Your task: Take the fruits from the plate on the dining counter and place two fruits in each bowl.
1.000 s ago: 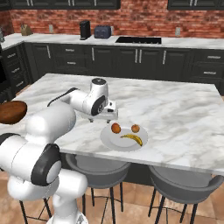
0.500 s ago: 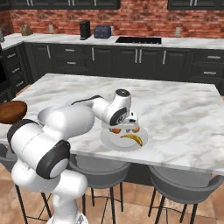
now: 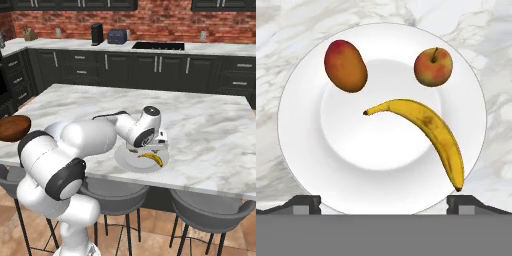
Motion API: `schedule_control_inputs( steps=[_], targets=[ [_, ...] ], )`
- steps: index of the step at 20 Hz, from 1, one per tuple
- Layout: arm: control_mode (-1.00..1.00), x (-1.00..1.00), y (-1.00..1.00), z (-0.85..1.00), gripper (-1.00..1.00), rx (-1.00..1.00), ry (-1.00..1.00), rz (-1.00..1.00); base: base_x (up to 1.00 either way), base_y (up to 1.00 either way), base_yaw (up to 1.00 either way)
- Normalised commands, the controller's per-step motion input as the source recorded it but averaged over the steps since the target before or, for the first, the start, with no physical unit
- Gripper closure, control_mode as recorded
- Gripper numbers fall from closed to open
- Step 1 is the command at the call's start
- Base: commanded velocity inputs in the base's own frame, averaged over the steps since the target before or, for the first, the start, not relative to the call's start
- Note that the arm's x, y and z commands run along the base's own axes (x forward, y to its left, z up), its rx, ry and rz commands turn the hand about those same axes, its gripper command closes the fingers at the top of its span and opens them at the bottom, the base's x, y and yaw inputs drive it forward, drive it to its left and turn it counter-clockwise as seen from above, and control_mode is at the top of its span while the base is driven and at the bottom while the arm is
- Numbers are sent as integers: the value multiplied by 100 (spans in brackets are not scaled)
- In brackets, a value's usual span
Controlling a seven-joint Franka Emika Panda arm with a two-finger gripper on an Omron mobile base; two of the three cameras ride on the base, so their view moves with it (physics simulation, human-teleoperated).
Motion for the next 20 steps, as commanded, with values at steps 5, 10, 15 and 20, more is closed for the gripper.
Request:
schedule_control_inputs(
  steps=[5, 10, 15, 20],
  targets=[
    [-100, 0, -1, -30, -100, -13, -8, 3, 0, 0, 0],
    [-100, 11, -7, -5, -100, -5, 0, 0, 0, 0, 0],
    [-100, 13, -19, -3, -100, 0, 0, 0, 0, 0, 0],
    [-100, 16, -3, -24, -100, 0, 0, 4, 0, 0, 0]
  ],
)
